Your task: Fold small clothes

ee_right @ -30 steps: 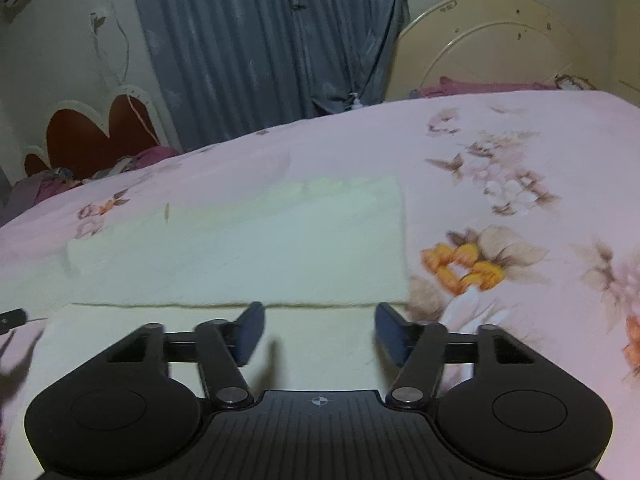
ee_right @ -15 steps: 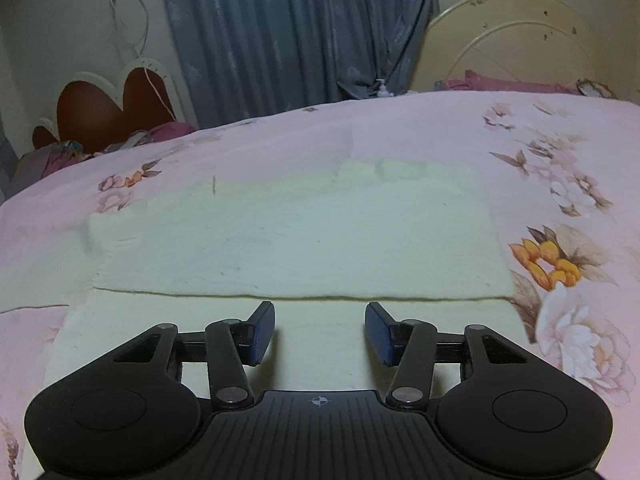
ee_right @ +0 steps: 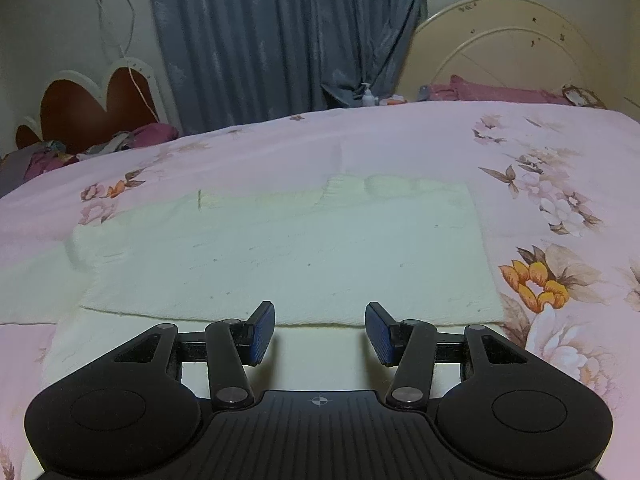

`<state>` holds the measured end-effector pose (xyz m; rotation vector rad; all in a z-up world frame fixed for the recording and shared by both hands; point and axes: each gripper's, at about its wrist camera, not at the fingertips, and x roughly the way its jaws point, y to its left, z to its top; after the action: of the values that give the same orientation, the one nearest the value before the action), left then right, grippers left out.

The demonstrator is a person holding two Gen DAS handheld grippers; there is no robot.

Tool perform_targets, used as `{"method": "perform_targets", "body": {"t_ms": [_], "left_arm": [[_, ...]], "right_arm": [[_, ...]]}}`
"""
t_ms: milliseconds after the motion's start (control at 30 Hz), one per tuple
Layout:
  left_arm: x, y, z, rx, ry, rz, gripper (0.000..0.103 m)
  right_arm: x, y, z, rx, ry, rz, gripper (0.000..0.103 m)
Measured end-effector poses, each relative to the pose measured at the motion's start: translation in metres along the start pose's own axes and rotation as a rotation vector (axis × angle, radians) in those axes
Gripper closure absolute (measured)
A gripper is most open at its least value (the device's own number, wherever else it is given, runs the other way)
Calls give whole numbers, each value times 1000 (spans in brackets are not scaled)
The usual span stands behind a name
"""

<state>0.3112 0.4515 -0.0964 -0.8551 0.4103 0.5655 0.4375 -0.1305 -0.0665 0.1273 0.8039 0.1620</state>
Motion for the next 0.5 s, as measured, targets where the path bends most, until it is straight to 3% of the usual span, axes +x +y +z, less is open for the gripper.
{"method": "perform_targets", "body": {"t_ms": [100,300,400,500], "left_arm": [[0,1,1,11,-3,10,74],[4,9,6,-3,16,15,98],[-3,5,8,9,1,-2,99],[-18,-20,6,93,-40,-46,99]], "right_arm": [[2,1,1,-5,3,-3,52],[6,3,2,-2,7,4,52],[6,0,3,13,6,13,52],[3,-5,5,24,1,15,52]]}}
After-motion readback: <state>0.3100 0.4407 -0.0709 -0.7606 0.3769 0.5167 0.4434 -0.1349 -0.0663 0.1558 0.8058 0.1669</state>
